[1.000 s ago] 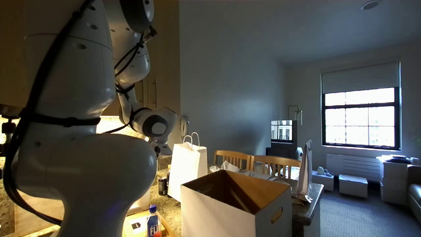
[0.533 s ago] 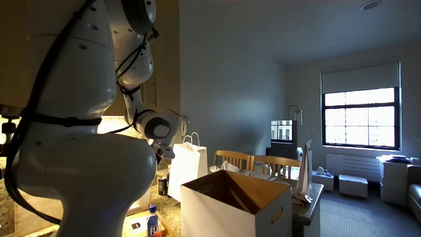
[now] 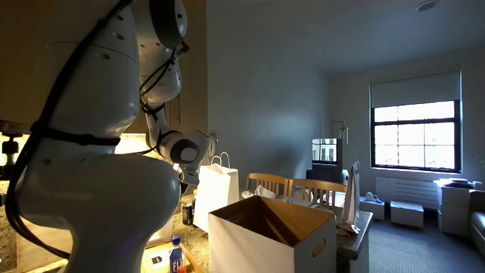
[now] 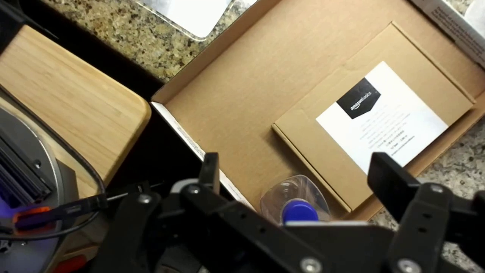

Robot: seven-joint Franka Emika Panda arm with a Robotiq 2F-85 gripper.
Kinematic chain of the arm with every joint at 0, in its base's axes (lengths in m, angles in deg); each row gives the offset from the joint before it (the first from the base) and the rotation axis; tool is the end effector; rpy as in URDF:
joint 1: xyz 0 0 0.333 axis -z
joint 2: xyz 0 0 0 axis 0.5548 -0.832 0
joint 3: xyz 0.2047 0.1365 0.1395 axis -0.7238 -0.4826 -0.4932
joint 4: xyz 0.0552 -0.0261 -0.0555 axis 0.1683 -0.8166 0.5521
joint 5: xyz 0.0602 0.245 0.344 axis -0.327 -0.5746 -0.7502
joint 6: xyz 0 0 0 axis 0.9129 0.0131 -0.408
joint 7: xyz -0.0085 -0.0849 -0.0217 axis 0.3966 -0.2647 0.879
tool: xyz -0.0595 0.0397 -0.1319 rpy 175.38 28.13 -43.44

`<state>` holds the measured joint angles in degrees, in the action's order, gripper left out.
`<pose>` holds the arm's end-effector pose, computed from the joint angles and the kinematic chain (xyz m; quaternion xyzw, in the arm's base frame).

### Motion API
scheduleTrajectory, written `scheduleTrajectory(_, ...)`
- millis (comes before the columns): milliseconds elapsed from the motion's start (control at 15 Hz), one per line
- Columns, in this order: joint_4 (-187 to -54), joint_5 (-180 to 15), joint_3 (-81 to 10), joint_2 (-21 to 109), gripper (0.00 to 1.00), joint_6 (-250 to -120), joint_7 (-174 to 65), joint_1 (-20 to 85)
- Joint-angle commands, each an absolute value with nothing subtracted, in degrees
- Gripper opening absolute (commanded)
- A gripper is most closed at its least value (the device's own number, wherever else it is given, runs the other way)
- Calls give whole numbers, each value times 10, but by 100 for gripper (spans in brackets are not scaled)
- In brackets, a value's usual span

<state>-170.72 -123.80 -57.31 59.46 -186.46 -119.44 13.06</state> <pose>0.3551 0.3166 0.1703 -0.8413 0.4919 0.2117 0.0746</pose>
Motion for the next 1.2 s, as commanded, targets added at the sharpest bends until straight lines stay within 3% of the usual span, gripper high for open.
scheduleTrajectory(0, -1686, -1193, -574, 565, 100, -1866, -1292, 136)
scheduleTrajectory(533, -1663, -1140, -570, 536, 100, -1862, -1371, 135)
scheduleTrajectory(1133, -1559, -1150, -538, 391, 100, -1886, -1369, 154)
